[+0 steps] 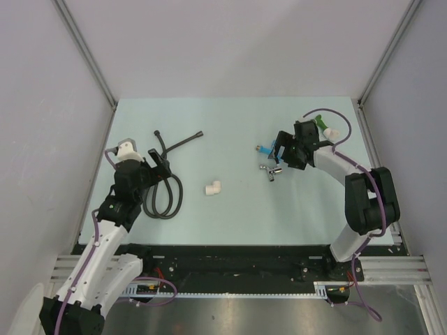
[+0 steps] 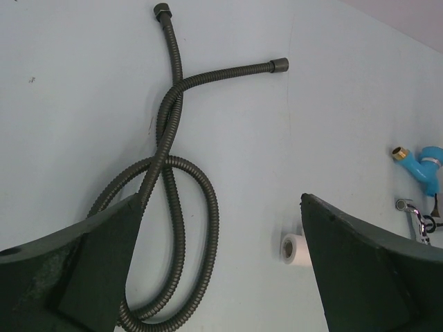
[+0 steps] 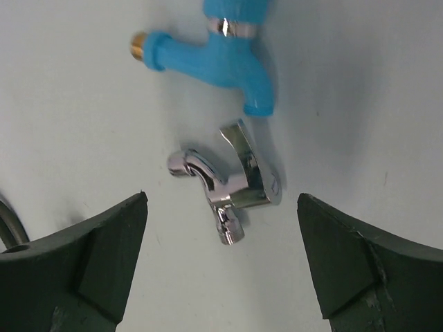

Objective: Install the water faucets

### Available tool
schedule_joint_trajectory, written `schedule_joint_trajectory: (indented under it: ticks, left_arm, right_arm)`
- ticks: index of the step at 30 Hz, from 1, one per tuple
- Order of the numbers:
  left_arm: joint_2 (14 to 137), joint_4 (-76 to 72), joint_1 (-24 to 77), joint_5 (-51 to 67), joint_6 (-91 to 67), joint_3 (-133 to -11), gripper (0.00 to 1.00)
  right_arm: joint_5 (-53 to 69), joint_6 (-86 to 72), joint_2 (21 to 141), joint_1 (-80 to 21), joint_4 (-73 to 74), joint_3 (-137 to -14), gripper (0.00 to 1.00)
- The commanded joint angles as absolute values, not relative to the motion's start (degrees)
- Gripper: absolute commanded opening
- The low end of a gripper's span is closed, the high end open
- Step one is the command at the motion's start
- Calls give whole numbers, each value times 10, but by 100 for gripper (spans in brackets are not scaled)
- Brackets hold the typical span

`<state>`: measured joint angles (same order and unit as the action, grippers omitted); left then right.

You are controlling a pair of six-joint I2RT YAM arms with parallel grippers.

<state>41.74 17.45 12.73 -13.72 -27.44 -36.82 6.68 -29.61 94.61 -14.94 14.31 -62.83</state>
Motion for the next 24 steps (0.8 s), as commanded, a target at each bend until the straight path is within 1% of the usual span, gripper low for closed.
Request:
schedule_joint_trajectory:
  ticks: [1,6,11,14,15,22,24]
  left_arm:
    - [422,180,129,-121,-276,-367,100]
    - [489,182,130,-64,-268,-394,100]
    - [573,207,129,-54,-244,-430,100]
    - [617,223,124,-70,-225,-460,100]
    - [627,228,117,-71,-222,-474,100]
    - [707,229,79,-71,-218,-510,100]
    - [743,226,64,-66,-226,-519,100]
  right_arm:
    - [96,-309,969,-167,204,-647,94]
    - [55,-294,991,-181,216,-647,93]
    - [34,-277,1006,-192,227,-647,91]
    - [28,-268,1012,-201,222,-647,85]
    - [31,-265,1013,-204,221,-647,81]
    - [47,-249,1036,-221,207,-647,68]
    - [49,-243,1041,-222,203,-648,62]
